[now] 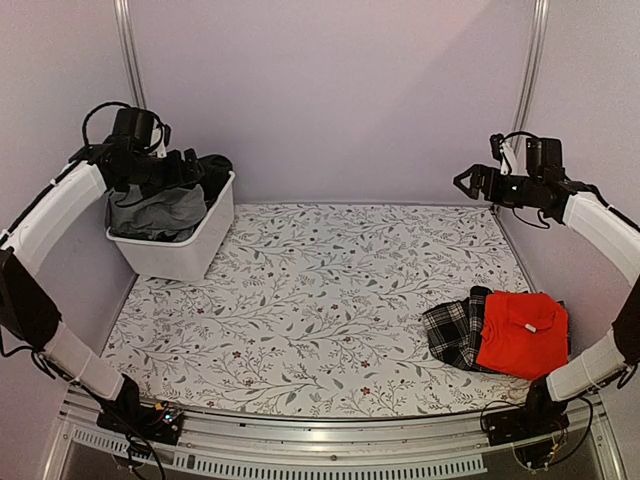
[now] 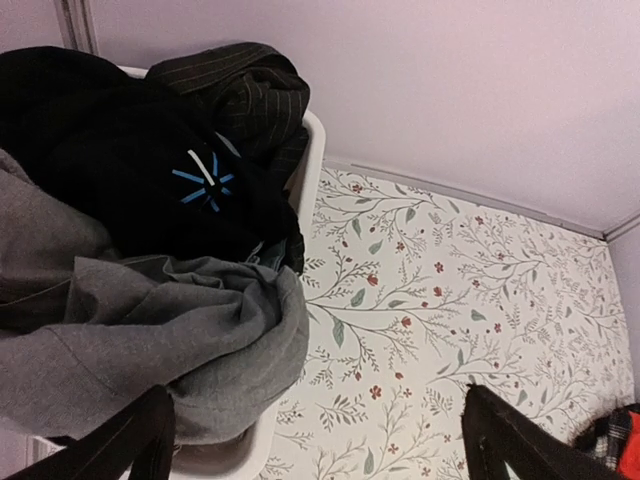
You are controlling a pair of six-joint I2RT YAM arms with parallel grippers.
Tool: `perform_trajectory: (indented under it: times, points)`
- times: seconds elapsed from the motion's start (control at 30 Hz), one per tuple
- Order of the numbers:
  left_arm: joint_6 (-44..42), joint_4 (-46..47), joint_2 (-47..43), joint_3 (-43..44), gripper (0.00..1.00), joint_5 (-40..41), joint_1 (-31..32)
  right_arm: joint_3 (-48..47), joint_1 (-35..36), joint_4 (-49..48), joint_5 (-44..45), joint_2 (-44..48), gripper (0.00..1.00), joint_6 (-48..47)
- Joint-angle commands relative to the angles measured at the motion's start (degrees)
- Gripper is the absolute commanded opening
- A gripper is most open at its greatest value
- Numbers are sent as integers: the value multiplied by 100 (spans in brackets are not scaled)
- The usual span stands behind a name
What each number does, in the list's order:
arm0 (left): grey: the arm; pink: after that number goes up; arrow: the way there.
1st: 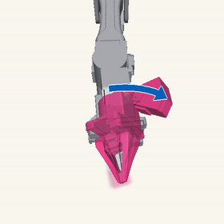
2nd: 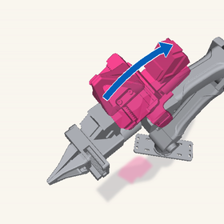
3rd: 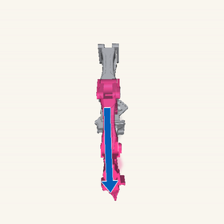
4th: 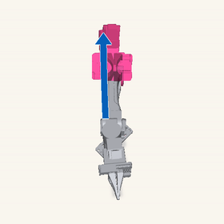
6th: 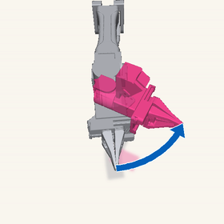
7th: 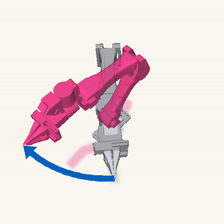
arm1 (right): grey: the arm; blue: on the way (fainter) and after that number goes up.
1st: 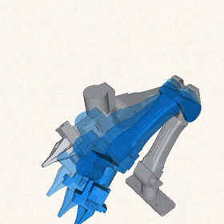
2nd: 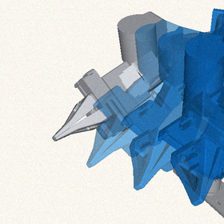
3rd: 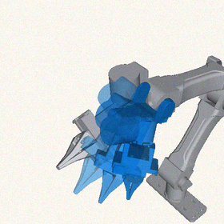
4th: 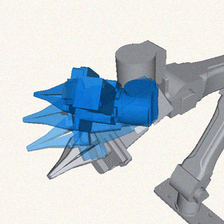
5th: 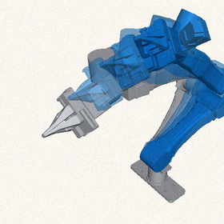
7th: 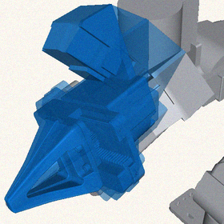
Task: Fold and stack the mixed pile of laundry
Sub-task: Pick up the crumpled shirt from the bin.
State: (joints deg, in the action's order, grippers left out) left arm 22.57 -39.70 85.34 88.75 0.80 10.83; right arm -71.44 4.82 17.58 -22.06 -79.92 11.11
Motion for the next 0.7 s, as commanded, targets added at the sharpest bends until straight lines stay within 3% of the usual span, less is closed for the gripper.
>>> perform_trajectory:
  times: [0.0, 0.3, 0.67]
  points:
    - [370, -602, -339, 467, 100, 675, -17, -113, 91, 8, -303, -128, 99, -186]
    - [2008, -1767, -556, 491, 100, 1276, -795, -284, 147, 155, -464, -358, 99, -400]
    - [2601, -971, 139, 132, 100, 854, -1614, -89, 158, 223, -527, -286, 99, -440]
